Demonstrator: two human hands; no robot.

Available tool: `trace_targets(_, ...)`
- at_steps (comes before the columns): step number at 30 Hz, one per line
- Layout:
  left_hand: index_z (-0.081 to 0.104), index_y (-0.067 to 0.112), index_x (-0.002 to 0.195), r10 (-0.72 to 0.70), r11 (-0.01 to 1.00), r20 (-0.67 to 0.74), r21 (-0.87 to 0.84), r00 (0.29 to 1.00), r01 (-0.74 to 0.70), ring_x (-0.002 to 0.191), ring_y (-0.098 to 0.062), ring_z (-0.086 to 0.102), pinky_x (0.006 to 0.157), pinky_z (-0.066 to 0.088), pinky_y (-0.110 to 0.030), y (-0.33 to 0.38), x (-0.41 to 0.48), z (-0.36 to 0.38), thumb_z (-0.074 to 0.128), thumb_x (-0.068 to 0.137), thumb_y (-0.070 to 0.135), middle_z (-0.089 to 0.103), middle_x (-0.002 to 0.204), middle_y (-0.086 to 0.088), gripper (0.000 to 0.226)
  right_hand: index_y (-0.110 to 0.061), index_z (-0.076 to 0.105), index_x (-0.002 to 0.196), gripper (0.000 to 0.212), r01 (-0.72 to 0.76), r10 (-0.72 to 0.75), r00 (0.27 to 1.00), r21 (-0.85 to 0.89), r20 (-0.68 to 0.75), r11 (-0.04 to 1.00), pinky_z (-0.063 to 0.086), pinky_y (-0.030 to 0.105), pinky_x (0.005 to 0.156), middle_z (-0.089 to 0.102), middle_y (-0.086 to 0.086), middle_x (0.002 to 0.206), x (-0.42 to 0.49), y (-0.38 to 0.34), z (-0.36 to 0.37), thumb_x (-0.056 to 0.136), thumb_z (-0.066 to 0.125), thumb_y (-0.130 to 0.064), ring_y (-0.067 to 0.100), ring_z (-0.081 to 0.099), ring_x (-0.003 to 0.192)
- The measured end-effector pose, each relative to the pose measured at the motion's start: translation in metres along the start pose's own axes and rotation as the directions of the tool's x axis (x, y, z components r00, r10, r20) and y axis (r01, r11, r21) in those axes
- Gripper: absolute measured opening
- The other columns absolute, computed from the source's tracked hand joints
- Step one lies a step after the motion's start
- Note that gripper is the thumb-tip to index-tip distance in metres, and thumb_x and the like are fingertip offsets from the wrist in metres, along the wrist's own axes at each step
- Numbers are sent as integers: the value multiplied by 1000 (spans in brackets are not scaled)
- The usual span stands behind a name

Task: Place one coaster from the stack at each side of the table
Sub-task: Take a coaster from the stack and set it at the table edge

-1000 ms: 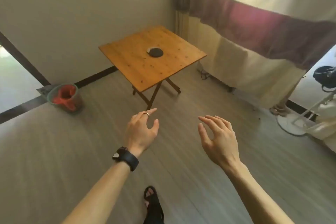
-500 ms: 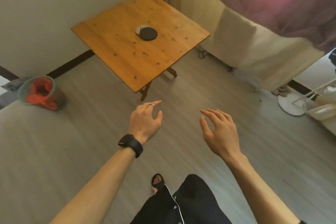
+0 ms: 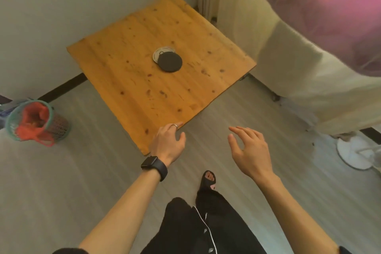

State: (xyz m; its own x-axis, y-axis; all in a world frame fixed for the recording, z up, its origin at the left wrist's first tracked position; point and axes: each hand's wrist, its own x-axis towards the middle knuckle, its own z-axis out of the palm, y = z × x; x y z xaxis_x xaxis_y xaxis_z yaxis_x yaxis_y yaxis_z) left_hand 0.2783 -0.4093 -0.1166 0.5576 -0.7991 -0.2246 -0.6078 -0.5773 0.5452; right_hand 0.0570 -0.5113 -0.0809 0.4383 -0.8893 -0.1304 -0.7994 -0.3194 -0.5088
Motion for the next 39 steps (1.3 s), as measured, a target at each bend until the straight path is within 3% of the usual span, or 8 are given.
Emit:
trace_targets(12, 54, 29, 133, -191, 977, -4, -94, 982, 190, 125, -20, 48, 90, 52, -41, 9, 220, -1, 51, 94, 35, 48, 142, 8, 40, -31, 61, 134, 40, 200, -162, 958, -149, 236, 968, 38, 43, 110, 61, -3, 138, 247, -36, 47, 100, 46, -46, 23, 45, 133)
trace_targets(19, 48, 30, 140, -208, 978, -30, -8, 978, 208, 143, -24, 29, 113, 34, -44, -17, 352, 8, 50, 94, 37, 40, 152, 2, 47, -33, 55, 140, 44, 111, -68, 969, -173, 236, 979, 34, 44, 111, 53, 1, 147, 396, -50, 96, 102, 40, -49, 30, 40, 136)
trace_targets(24, 44, 29, 144, -199, 972, -73, 111, 977, 206, 148, -26, 15, 116, 27, -46, -37, 416, 37, 51, 92, 40, 32, 157, -1, 53, -34, 51, 142, 47, 96, -38, 966, -219, 256, 971, 32, 48, 114, 44, 3, 154, 483, -42, 144, 101, 37, -51, 32, 34, 141)
trace_targets(28, 35, 29, 150, -179, 958, -52, 217, 982, 186, 149, -32, 7, 117, 22, -53, -54, 445, 65, 51, 91, 46, 19, 162, -7, 63, -34, 41, 148, 52, 188, -98, 951, -295, 294, 937, 28, 51, 117, 32, 4, 161, 526, -30, 187, 100, 36, -53, 31, 21, 149)
trace_targets(33, 25, 29, 154, -112, 947, -138, 286, 984, 148, 150, -33, 3, 119, 16, -53, -70, 447, 93, 45, 94, 53, 12, 163, -9, 67, -34, 27, 155, 58, 278, -204, 945, -302, 254, 912, 17, 52, 121, 19, 3, 166, 535, -11, 221, 101, 36, -53, 27, 12, 153)
trace_targets(39, 34, 32, 150, -103, 978, -236, 155, 966, 143, 151, -27, 6, 119, 15, -50, -71, 448, 100, 53, 92, 48, 18, 163, -4, 63, -34, 20, 158, 60, 272, -211, 954, -328, 211, 905, 8, 49, 123, 11, 2, 168, 532, -3, 233, 102, 27, -55, 22, 6, 155)
